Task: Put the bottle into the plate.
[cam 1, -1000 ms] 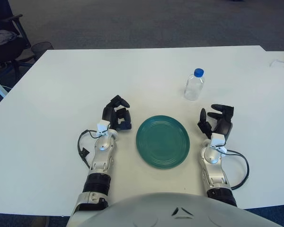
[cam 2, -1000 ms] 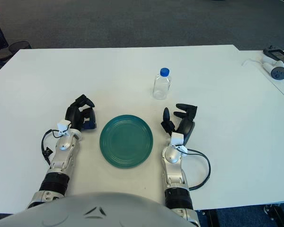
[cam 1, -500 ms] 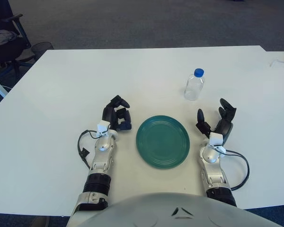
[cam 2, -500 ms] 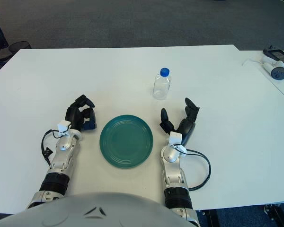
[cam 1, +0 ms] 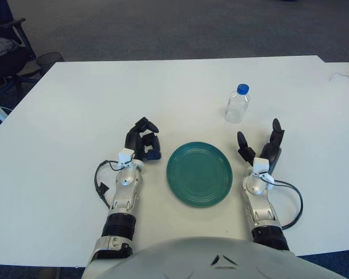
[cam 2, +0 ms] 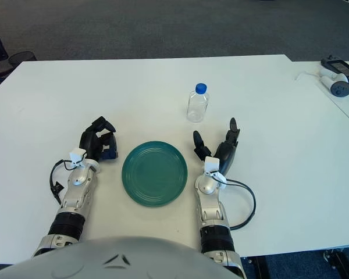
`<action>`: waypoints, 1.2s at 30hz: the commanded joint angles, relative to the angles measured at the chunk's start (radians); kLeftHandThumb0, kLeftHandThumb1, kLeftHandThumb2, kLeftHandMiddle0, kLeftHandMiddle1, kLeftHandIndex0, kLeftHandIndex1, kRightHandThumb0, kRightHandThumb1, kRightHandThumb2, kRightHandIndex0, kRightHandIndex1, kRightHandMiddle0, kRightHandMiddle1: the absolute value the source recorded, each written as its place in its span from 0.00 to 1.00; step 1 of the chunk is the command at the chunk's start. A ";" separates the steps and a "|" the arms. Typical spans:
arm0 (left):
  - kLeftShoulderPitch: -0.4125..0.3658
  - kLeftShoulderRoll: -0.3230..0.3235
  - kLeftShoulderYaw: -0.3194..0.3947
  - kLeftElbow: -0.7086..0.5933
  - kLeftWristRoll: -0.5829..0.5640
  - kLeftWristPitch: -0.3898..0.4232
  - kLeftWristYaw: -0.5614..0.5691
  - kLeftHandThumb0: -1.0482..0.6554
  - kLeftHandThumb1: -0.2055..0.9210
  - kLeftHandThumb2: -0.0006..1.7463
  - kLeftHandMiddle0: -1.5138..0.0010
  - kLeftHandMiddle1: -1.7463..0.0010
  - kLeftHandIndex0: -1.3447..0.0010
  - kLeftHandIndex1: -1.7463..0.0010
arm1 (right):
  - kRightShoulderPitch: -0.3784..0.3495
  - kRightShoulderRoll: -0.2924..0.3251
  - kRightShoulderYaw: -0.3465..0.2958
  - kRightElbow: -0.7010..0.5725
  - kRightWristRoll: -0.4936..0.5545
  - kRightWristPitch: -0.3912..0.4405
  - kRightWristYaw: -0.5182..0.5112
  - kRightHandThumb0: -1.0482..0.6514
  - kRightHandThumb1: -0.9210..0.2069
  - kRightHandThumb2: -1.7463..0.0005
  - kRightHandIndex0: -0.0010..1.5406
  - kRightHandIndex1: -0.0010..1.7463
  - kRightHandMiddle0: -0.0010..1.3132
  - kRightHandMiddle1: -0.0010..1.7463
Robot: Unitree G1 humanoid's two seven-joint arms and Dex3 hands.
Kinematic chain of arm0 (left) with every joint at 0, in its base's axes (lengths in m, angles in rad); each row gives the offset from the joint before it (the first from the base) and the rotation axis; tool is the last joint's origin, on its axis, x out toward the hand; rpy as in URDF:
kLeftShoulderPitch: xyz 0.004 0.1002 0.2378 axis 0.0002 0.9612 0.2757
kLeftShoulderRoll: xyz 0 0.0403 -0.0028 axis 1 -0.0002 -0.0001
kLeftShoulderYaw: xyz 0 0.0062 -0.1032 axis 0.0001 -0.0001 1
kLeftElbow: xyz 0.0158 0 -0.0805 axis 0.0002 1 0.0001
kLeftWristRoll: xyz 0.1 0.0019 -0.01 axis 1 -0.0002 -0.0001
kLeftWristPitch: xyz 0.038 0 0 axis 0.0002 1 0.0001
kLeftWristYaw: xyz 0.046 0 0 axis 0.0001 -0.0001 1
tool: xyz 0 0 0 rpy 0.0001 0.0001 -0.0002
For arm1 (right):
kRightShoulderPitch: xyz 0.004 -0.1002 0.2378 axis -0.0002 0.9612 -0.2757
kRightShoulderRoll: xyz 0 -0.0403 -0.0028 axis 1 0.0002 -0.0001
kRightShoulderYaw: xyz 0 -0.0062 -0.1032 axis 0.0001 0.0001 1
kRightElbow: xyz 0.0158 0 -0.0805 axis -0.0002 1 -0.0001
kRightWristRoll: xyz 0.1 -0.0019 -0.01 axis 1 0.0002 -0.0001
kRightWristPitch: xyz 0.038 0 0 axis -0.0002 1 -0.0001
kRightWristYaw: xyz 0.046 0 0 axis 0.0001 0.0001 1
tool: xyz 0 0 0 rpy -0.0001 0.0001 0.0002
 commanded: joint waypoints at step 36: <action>0.019 -0.005 0.012 0.021 -0.009 0.010 0.008 0.26 0.21 0.96 0.13 0.00 0.36 0.00 | -0.199 -0.019 0.015 0.118 -0.005 0.211 0.102 0.05 0.00 0.84 0.03 0.01 0.01 0.01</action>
